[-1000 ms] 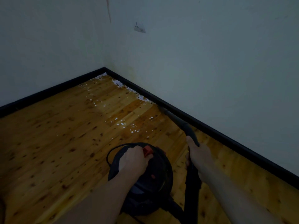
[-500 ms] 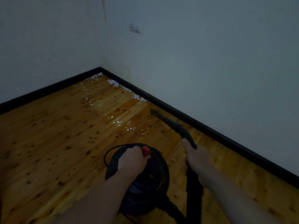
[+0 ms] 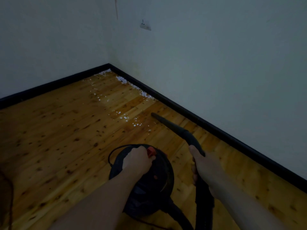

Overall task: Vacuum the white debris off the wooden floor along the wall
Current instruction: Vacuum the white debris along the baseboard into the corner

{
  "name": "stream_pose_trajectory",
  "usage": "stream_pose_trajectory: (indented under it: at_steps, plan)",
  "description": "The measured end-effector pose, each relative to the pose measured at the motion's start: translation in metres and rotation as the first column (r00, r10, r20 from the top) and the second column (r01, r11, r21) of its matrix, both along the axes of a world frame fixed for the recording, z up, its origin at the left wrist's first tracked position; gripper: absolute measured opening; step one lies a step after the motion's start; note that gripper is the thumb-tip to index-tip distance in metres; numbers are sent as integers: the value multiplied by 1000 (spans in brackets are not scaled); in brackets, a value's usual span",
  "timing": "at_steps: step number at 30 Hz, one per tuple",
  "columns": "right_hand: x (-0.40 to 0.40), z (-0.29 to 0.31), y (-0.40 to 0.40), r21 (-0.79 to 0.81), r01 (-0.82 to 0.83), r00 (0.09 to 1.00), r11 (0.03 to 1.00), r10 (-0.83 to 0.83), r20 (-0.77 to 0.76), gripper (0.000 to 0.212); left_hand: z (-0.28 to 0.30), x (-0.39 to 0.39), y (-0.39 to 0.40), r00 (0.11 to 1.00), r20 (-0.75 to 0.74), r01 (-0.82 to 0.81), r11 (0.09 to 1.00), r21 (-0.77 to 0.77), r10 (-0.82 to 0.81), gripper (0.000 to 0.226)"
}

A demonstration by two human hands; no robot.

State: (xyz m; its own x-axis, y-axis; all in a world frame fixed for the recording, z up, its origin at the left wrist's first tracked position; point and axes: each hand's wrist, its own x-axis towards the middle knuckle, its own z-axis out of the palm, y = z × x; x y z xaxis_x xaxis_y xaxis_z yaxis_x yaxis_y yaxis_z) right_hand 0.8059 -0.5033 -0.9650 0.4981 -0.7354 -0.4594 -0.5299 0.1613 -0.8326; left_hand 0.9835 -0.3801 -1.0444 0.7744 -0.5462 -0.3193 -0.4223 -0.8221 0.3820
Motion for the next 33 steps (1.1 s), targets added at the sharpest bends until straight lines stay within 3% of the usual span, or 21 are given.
stream_pose_trajectory:
  at_steps: [23, 33]
  plan:
    - [-22, 9, 45, -31, -166, 986, 986, 165, -24, 45, -3, -15, 17, 996, -31, 85, 994, 67, -84, 31]
    - [-23, 8, 53, -2, -208, 978, 978, 208, -6, 48, -6, -20, 22, 1000, -11, 15, 1000, 25, -15, 28]
